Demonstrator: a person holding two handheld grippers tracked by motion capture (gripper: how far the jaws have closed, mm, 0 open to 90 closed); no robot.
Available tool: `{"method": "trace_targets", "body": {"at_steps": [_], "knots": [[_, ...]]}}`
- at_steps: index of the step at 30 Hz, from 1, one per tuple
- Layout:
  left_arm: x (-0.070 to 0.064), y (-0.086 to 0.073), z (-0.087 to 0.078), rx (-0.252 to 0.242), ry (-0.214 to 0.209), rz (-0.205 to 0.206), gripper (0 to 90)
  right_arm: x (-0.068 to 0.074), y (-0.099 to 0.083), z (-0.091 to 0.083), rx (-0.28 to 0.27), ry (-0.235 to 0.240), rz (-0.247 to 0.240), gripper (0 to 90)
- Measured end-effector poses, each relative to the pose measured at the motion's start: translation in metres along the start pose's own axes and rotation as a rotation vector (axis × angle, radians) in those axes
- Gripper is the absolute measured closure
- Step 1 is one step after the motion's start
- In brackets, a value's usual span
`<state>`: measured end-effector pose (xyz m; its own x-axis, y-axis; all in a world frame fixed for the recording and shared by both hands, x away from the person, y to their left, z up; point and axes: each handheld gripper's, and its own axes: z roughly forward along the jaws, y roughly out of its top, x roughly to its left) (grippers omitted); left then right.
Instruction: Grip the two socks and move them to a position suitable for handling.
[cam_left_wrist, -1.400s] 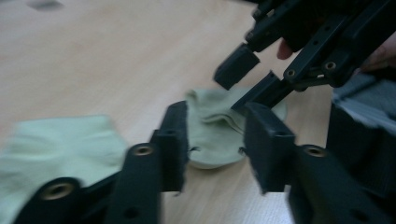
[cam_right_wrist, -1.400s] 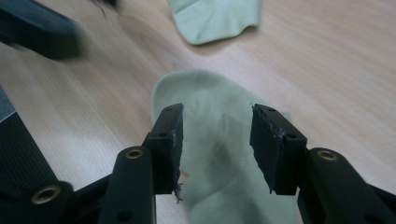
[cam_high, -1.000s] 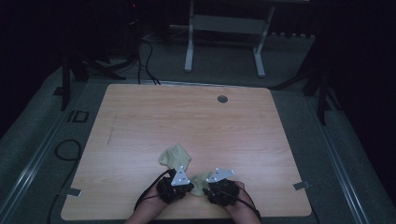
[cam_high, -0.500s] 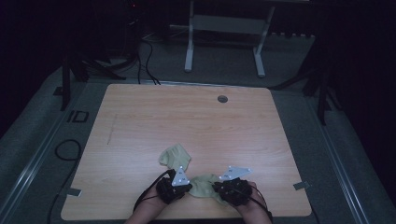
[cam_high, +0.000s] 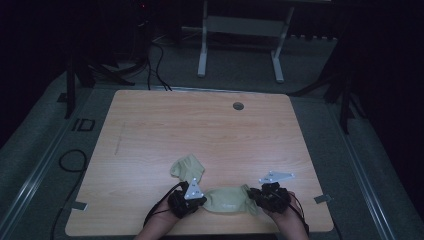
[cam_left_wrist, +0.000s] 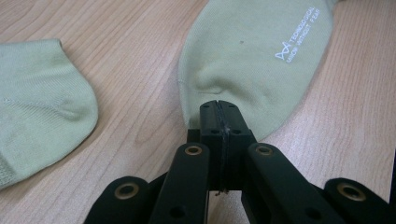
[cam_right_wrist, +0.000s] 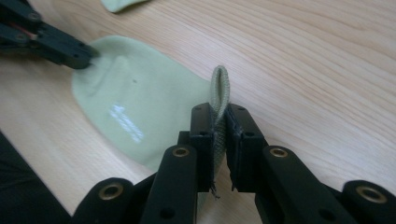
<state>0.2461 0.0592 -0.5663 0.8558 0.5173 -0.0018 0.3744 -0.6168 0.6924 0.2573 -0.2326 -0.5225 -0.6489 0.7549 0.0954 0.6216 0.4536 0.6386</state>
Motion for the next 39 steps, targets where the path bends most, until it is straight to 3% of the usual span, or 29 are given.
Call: {"method": "trace_targets", "body": {"at_steps": [6,9,12,18,23,33,39], "knots": [[0.001,0.001,0.001,0.002,-0.002,0.002,89.3,-0.015,-0.007,0.001,0.021,-0.036,0.035,76.1],[0.001,0.001,0.001,-0.001,-0.001,0.003,89.3,-0.019,-0.008,-0.002,0.012,-0.052,0.037,80.4],[0.001,0.002,0.002,0.002,0.002,0.003,89.3,-0.016,-0.006,-0.004,0.004,-0.056,0.015,89.5],[0.001,0.003,0.002,0.005,0.006,0.000,89.3,-0.008,-0.002,0.009,0.038,-0.022,-0.022,89.6],[0.000,0.006,0.004,0.008,0.009,-0.005,89.3,-0.008,-0.002,0.023,0.072,-0.032,-0.034,89.6],[-0.001,0.016,0.013,0.008,0.007,-0.011,89.2,-0.028,-0.004,0.025,0.080,-0.073,-0.004,89.7],[0.004,0.020,0.018,0.000,0.000,-0.034,89.2,-0.039,-0.002,0.025,0.083,-0.070,0.008,89.3]]}}
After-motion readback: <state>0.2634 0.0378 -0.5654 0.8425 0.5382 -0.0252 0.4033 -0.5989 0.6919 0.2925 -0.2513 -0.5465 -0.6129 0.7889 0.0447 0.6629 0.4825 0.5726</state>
